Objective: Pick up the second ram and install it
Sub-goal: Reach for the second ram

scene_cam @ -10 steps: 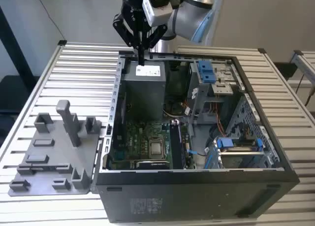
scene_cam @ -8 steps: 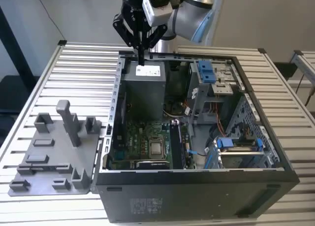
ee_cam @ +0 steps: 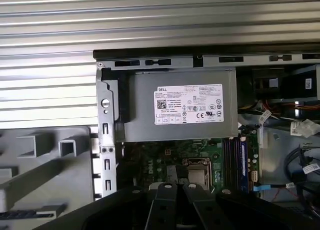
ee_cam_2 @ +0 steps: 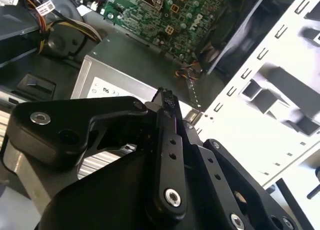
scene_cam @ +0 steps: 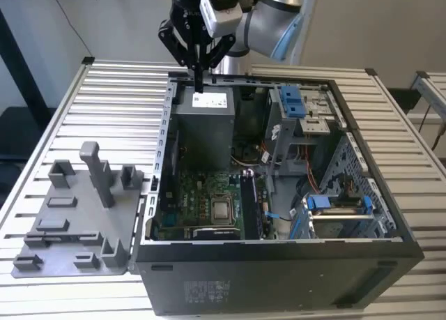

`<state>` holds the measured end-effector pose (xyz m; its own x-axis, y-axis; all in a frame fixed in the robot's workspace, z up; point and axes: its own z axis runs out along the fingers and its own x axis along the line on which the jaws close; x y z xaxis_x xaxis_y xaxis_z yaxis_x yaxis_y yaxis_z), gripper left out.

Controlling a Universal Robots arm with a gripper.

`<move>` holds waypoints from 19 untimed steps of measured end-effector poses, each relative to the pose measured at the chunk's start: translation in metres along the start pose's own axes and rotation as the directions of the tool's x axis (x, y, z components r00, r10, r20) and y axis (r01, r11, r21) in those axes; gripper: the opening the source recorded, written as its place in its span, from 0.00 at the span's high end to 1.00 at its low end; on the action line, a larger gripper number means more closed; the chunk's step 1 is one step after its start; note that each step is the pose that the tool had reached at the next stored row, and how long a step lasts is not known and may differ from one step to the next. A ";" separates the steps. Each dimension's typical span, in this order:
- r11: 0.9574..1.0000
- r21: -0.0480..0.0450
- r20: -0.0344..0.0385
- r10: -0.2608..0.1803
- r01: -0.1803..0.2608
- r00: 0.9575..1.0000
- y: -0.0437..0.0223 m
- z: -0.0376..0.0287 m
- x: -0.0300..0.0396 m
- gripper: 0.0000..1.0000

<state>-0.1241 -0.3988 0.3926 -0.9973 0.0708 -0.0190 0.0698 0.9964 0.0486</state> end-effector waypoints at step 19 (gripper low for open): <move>1.000 0.000 0.000 -0.001 0.001 1.000 -0.0005 0.0025 0.0049 0.89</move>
<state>-0.1290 -0.3988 0.3900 -0.9974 0.0697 -0.0186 0.0687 0.9965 0.0485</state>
